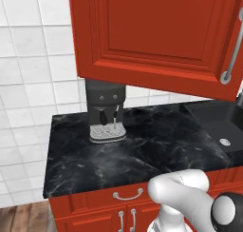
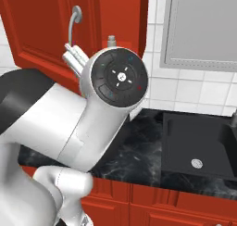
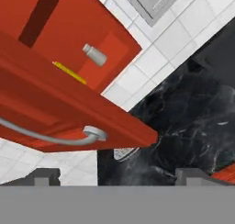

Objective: Move the mustard and shaker from the cabinet to the dining counter.

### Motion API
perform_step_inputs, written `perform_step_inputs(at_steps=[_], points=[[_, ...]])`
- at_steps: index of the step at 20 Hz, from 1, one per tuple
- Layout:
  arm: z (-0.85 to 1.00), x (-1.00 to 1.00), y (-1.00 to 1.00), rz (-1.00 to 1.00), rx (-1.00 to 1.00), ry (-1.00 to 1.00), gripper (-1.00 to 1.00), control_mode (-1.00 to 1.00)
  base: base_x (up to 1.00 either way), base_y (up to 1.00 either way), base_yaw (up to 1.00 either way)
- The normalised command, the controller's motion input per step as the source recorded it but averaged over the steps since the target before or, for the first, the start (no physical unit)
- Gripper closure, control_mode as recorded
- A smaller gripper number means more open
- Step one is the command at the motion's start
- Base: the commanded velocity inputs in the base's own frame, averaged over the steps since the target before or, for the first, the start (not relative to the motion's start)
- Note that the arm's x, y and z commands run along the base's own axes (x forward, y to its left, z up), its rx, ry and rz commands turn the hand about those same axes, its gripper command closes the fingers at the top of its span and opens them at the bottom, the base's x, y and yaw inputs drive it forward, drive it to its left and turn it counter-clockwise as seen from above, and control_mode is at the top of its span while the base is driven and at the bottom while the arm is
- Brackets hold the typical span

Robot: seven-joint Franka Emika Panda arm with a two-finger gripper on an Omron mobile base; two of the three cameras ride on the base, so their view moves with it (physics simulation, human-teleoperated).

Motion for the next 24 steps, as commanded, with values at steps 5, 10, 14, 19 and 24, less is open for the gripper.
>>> perform_step_inputs(at_steps=[5, 10, 14, 19, 24], points=[[-0.58, 0.12, 0.0, 0.3, 0.16, 0.0, -1.0, -1.0, 0.0, 0.0, 0.0], [-0.26, 0.24, 0.0, 0.27, 0.18, -0.02, -1.0, -1.0, 0.0, 0.0, 0.0], [-0.06, 0.37, 0.0, 0.2, 0.18, -0.02, -1.0, -1.0, 0.0, 0.0, 0.0], [-0.02, 0.4, 0.0, 0.15, 0.15, 0.0, -1.0, -1.0, 0.0, 0.0, 0.0], [-0.19, 0.42, -0.06, 0.08, 0.05, 0.0, -1.0, -1.0, 0.0, 0.0, 0.0]])
